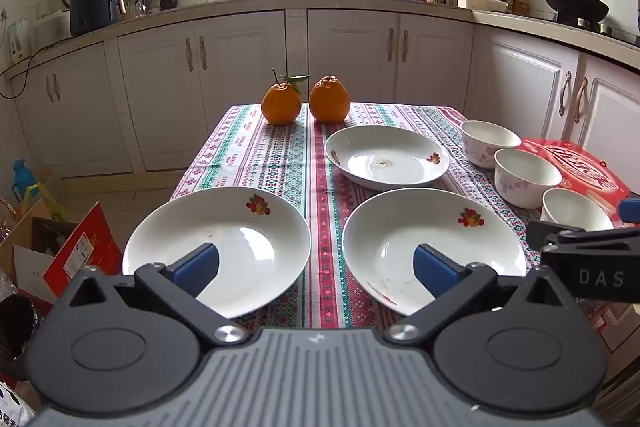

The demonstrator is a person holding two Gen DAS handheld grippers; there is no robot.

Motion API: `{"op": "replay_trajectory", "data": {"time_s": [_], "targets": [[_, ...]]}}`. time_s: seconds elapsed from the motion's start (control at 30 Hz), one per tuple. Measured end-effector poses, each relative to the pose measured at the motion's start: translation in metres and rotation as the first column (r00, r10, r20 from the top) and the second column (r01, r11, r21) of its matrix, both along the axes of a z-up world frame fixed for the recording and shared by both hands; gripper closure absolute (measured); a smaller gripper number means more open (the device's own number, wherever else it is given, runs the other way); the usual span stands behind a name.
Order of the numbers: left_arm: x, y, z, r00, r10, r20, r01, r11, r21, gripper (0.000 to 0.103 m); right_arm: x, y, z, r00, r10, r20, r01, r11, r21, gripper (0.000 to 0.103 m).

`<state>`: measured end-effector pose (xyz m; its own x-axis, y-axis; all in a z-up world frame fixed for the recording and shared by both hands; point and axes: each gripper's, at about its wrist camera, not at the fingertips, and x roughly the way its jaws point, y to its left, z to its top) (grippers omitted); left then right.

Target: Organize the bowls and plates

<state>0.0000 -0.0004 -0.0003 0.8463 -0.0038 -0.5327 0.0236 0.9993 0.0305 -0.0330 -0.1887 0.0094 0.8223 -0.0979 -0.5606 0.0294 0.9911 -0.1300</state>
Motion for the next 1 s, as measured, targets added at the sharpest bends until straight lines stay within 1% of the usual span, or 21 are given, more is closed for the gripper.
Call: {"op": "replay_trajectory", "data": {"time_s": [0.1, 0.13, 0.27, 0.3, 0.63, 0.67, 1.0], "targets": [[-0.0067, -0.0012, 0.0016, 1.0, 0.009, 0.016, -0.009, 1.0, -0.006, 0.001, -0.0003, -0.0008, 0.0003, 1.0, 0.002, 0.002, -0.002, 1.0, 0.004, 0.0], [-0.0012, 0.0026, 0.0014, 1.0, 0.006, -0.01, -0.006, 1.0, -0.016, 0.001, -0.0001, -0.0007, 0.0001, 1.0, 0.001, 0.0, -0.001, 1.0, 0.003, 0.0], [-0.0009, 0.0057, 0.0023, 1.0, 0.019, -0.013, -0.019, 1.0, -0.012, 0.001, -0.0025, 0.0002, -0.0006, 1.0, 0.005, 0.002, -0.005, 1.0, -0.002, 0.0], [-0.001, -0.0008, 0.0019, 1.0, 0.018, -0.007, -0.018, 1.0, 0.002, 0.001, -0.0026, 0.0005, -0.0021, 1.0, 0.006, 0.001, -0.006, 1.0, -0.002, 0.0], [0.0004, -0.0027, -0.004, 1.0, 0.026, -0.008, -0.026, 1.0, -0.004, 0.001, -0.0018, 0.0005, 0.0007, 1.0, 0.008, -0.005, -0.008, 1.0, 0.006, 0.0], [-0.0017, 0.0008, -0.0004, 1.0, 0.025, -0.006, -0.025, 1.0, -0.007, 0.001, -0.0013, 0.0004, 0.0005, 1.0, 0.008, -0.005, -0.008, 1.0, 0.006, 0.0], [-0.0012, 0.0004, 0.0007, 1.0, 0.027, -0.01, -0.027, 1.0, -0.002, 0.001, -0.0026, 0.0002, 0.0013, 1.0, 0.01, -0.013, -0.01, 1.0, 0.003, 0.0]]}}
